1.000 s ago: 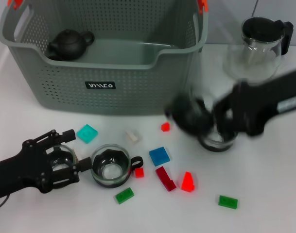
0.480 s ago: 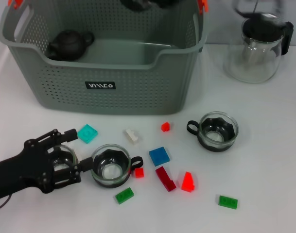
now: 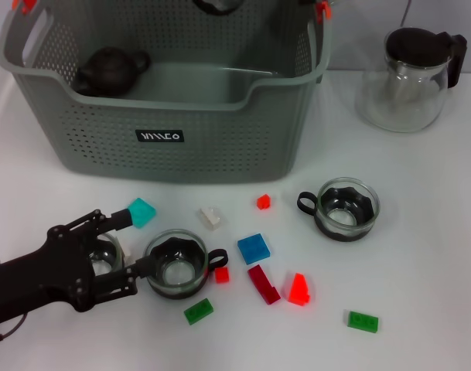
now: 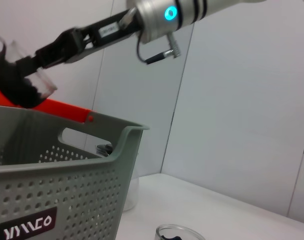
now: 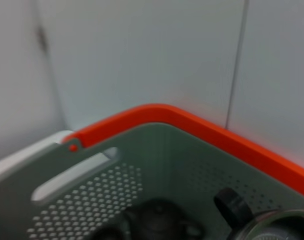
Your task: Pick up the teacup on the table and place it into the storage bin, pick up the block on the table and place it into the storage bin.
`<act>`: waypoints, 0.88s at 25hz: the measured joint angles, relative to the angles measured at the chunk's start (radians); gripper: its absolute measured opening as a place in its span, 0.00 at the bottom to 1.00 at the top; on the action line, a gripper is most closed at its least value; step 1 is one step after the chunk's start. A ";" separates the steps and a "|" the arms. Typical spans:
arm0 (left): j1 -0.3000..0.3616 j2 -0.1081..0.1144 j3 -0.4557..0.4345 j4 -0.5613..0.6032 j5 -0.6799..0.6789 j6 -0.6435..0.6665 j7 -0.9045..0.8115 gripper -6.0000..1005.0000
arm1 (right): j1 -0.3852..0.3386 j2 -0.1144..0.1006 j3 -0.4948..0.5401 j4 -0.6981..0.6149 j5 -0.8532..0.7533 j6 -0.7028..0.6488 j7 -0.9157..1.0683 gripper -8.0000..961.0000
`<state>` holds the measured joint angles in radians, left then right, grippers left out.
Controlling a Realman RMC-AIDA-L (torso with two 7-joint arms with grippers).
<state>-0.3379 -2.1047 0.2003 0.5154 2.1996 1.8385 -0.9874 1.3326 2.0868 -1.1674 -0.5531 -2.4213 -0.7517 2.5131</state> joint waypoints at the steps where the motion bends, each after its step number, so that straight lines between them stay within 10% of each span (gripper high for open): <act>1: 0.000 -0.001 0.000 0.000 0.000 0.000 0.000 0.86 | 0.000 0.000 0.000 0.000 0.000 0.000 0.000 0.07; 22: -0.001 -0.005 0.000 -0.002 0.000 -0.004 0.004 0.86 | 0.028 0.009 -0.083 0.187 -0.045 0.100 -0.007 0.12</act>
<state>-0.3390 -2.1093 0.2003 0.5138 2.1997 1.8342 -0.9832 1.3605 2.0957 -1.2503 -0.3662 -2.4668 -0.6512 2.5064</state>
